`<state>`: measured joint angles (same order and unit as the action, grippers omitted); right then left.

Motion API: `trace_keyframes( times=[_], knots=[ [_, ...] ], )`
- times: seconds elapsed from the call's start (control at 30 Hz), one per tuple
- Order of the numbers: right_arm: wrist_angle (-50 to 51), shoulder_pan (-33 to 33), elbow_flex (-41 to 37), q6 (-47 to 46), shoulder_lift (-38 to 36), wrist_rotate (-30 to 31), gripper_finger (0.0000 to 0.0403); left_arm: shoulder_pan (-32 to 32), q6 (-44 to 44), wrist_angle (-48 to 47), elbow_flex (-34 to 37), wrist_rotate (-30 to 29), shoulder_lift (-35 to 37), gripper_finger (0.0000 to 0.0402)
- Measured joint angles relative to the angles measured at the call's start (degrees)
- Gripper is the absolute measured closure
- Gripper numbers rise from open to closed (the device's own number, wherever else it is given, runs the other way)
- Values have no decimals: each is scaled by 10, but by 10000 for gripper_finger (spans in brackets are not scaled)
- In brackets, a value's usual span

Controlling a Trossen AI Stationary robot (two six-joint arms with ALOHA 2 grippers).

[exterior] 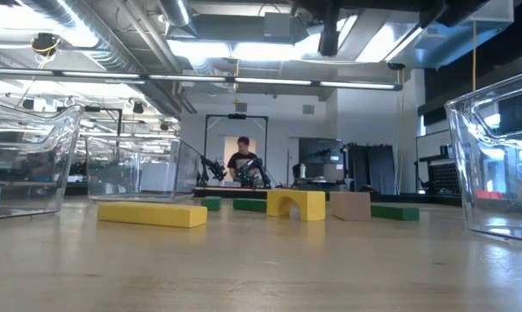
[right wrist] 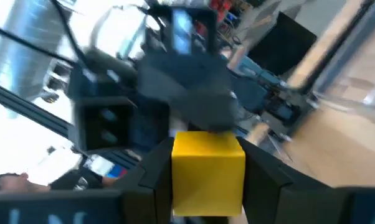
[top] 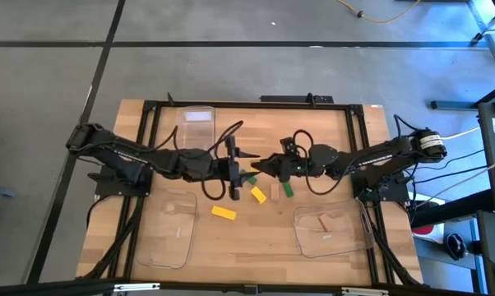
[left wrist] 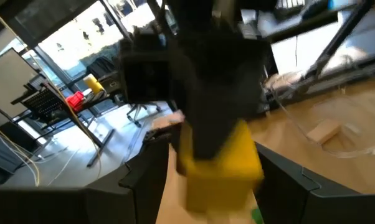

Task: Sort & place blocks by color
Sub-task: Put the top right yellow block into the bottom left transparent bin

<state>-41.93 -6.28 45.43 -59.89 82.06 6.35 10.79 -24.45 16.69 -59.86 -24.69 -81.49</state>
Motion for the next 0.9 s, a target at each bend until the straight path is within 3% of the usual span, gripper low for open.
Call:
trace_keyframes(
  times=[0.3,0.53,0.67,0.9],
  knots=[
    [-1,0,6,-1,5,-2,269,4,15,-6,0,18,0,202],
    [-2,0,6,-15,5,-5,269,4,15,-11,0,15,0,282],
    [-6,0,6,-15,5,-5,266,4,16,-11,0,16,1,282],
    [-8,3,5,-29,3,-15,190,4,39,-24,0,21,7,282]
  ],
)
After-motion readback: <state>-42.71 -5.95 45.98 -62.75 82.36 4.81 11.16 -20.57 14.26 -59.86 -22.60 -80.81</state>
